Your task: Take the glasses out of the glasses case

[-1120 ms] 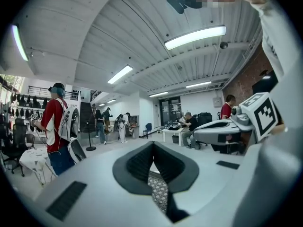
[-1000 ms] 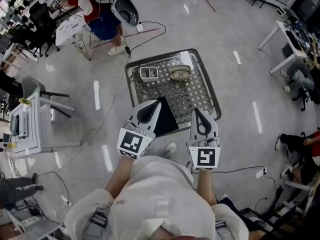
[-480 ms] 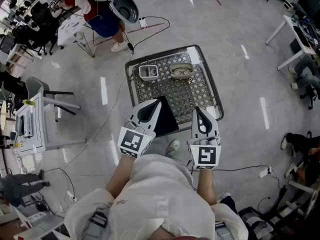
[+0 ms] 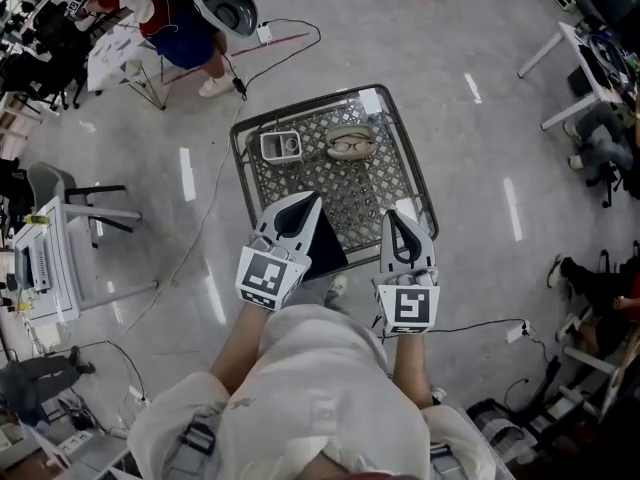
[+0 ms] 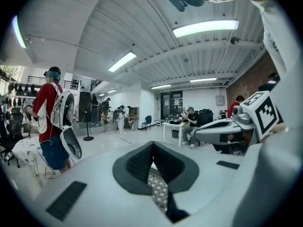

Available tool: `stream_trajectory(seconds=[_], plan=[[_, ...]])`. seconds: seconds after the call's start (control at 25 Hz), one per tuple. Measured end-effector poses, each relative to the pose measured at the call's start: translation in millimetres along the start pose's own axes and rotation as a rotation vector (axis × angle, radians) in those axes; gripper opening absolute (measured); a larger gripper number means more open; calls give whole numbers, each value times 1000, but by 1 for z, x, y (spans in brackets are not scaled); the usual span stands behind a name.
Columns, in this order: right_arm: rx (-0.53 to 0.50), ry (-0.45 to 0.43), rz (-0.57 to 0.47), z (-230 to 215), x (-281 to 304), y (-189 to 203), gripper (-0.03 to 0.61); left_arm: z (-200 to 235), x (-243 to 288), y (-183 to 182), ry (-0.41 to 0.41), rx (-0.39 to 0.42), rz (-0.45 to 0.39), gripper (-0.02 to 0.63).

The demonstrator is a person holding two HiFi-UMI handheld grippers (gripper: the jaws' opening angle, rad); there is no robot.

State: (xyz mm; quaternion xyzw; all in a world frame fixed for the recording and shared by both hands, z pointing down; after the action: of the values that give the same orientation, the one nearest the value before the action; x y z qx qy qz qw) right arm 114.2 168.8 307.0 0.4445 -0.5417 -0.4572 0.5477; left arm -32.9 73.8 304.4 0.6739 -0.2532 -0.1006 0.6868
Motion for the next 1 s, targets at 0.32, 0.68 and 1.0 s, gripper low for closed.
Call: stream_trajectory(seconds=[0.32,0.68,1.0], plan=[[-63,-14,61,12,63,-5,5,48,28,22,32,-69,-4,12],[-121,14,132,12,104,9,5,79,51,53,83,-114,16,12],[-150,-6,177,4,132,27,6,93,65,68,74,-139,38,12]])
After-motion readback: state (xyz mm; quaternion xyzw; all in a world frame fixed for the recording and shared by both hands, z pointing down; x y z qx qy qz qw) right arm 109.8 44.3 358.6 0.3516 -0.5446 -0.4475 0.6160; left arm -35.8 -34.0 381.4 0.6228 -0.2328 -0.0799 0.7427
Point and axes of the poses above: the fingertips, and each gripper's own axes: x forward along the fingers, z to its left, y out of its underside, the point moved 5 cm from there along -x, backward along the fingers, and after that the axes turned 3 degrees about x, right-handed, at the moved point
